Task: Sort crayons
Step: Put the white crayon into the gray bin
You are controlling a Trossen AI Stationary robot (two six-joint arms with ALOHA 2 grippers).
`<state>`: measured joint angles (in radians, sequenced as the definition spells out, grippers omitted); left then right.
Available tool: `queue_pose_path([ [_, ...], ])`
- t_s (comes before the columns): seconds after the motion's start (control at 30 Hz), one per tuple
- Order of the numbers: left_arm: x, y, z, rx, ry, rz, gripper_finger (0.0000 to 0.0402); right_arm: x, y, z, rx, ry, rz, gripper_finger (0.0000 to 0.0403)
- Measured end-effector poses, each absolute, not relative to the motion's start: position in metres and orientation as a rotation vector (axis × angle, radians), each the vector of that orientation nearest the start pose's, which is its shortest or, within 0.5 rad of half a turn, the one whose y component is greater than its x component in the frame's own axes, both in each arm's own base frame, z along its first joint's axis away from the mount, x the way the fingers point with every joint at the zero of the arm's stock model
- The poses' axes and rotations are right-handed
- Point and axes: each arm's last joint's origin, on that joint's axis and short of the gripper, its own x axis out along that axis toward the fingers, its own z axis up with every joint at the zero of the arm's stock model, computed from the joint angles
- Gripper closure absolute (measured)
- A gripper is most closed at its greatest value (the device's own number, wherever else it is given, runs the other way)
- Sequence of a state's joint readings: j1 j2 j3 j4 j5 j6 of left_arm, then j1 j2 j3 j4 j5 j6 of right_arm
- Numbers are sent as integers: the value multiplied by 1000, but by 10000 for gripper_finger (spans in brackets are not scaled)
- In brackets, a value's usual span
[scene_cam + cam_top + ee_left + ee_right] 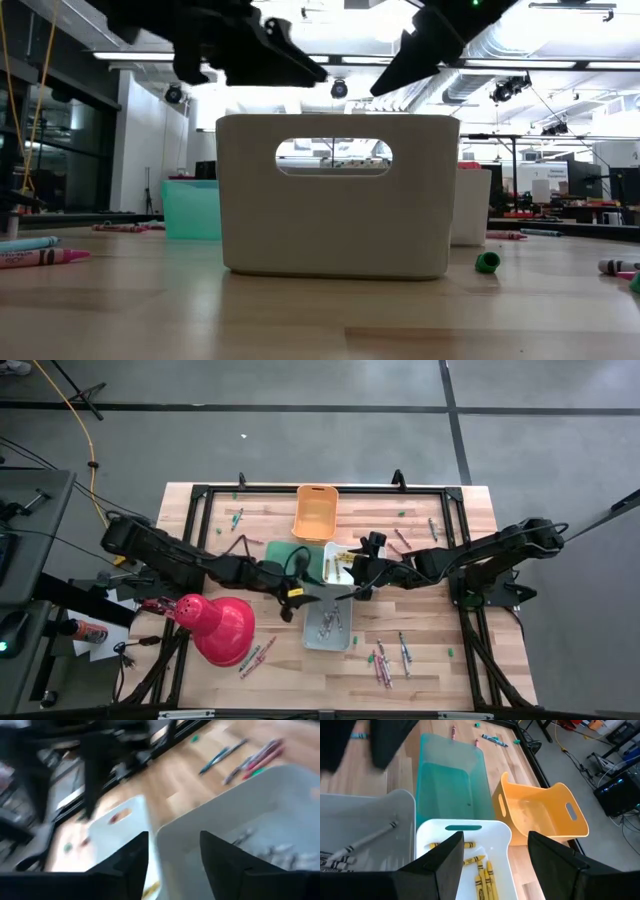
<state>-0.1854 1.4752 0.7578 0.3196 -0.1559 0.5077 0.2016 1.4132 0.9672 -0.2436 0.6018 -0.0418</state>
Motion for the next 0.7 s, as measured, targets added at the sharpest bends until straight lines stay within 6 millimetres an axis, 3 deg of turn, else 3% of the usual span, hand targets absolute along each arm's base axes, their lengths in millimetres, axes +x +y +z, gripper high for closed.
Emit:
queue_pose_path([
  [0.2, 269, -27, 246, 494, 337, -56, 221, 291, 43, 252, -320, 683, -369, 187],
  [0.43, 221, 12, 234, 336, 53, 8, 230, 285, 42, 245, -302, 763, -385, 187],
  [0.7, 201, 18, 236, 268, -70, 57, 231, 284, 39, 244, -287, 773, -400, 187],
])
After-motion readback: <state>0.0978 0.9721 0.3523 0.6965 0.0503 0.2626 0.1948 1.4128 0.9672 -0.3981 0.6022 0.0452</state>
